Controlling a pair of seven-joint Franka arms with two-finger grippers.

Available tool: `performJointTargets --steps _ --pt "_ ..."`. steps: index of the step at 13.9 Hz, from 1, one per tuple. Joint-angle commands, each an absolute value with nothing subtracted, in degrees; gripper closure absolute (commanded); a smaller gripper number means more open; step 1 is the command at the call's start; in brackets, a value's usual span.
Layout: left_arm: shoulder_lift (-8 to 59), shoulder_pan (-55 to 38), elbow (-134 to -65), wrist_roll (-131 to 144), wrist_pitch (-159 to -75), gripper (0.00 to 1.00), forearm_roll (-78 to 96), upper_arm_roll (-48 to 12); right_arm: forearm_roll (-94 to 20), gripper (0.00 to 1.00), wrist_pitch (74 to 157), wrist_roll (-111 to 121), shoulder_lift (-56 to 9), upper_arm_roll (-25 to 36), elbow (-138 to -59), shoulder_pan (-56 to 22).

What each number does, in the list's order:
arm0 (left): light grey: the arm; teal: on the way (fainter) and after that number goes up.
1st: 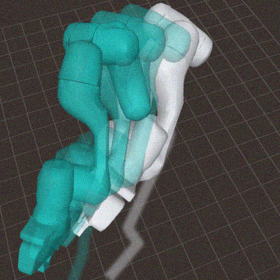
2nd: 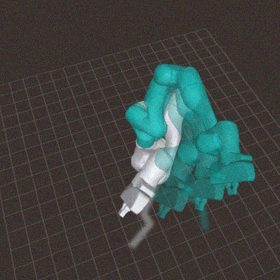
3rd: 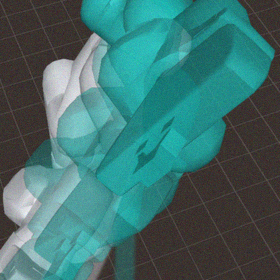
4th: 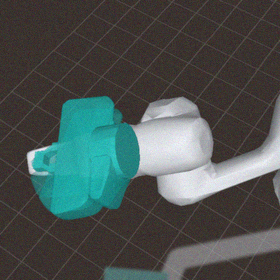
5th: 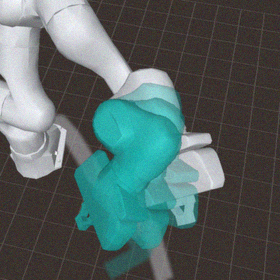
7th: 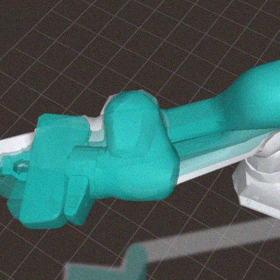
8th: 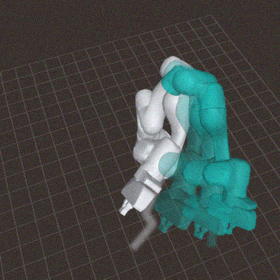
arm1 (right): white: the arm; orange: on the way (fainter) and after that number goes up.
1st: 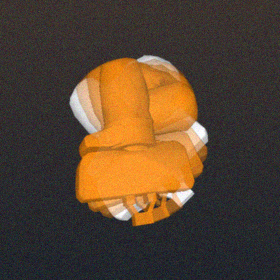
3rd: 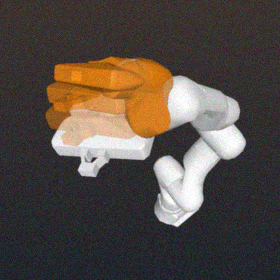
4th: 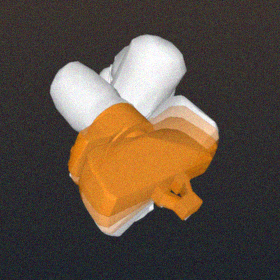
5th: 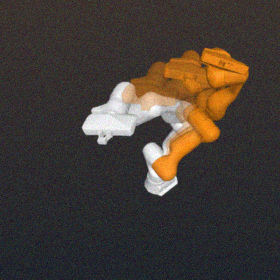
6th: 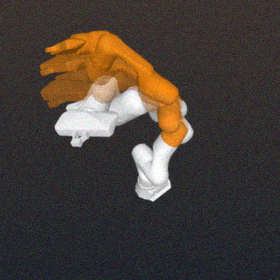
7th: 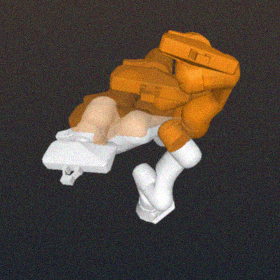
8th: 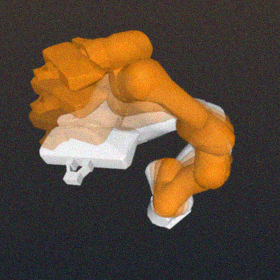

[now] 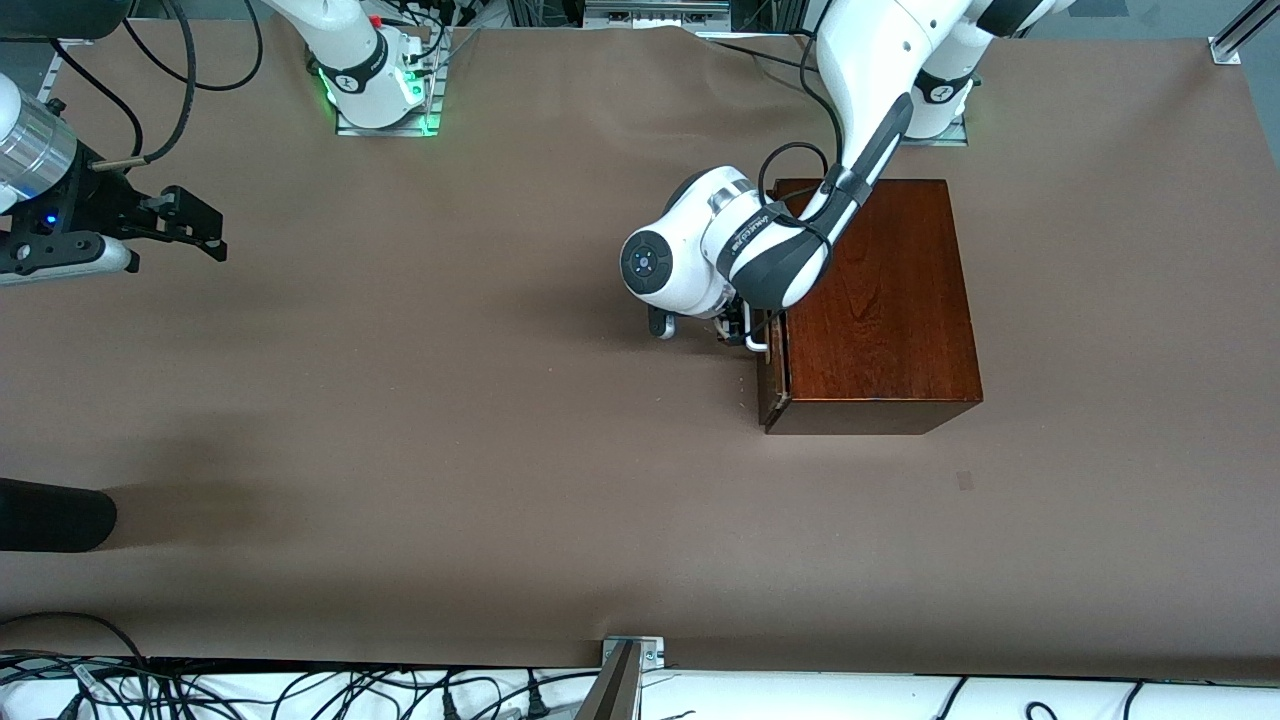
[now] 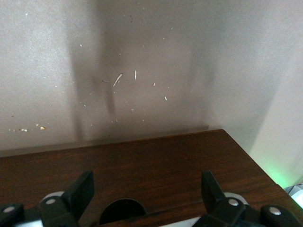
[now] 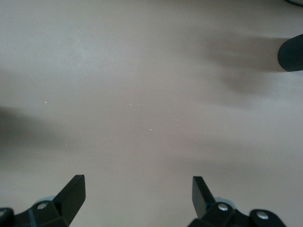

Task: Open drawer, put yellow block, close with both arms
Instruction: 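Push the drawer shut into the box with the left gripper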

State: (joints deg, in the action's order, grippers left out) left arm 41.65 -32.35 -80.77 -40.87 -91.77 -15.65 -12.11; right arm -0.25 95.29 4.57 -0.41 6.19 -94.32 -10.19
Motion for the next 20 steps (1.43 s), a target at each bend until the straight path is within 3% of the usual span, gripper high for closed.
performJointTargets --steps 1,15,20 --pt "39.38 -32.43 -82.44 -40.69 -91.50 0.00 -17.49 -12.13 0.35 0.00 94.92 4.31 -0.70 5.98 -93.16 -9.84" --pt "39.55 -32.52 -82.88 -38.76 -89.12 0.00 -17.67 -11.78 0.09 0.00 94.92 4.31 -0.79 6.06 -93.16 -9.76" --pt "37.71 -34.36 -79.47 -30.96 -89.74 0.00 -16.97 -12.83 0.00 0.00 95.01 4.22 -0.79 6.06 -93.16 -9.76"
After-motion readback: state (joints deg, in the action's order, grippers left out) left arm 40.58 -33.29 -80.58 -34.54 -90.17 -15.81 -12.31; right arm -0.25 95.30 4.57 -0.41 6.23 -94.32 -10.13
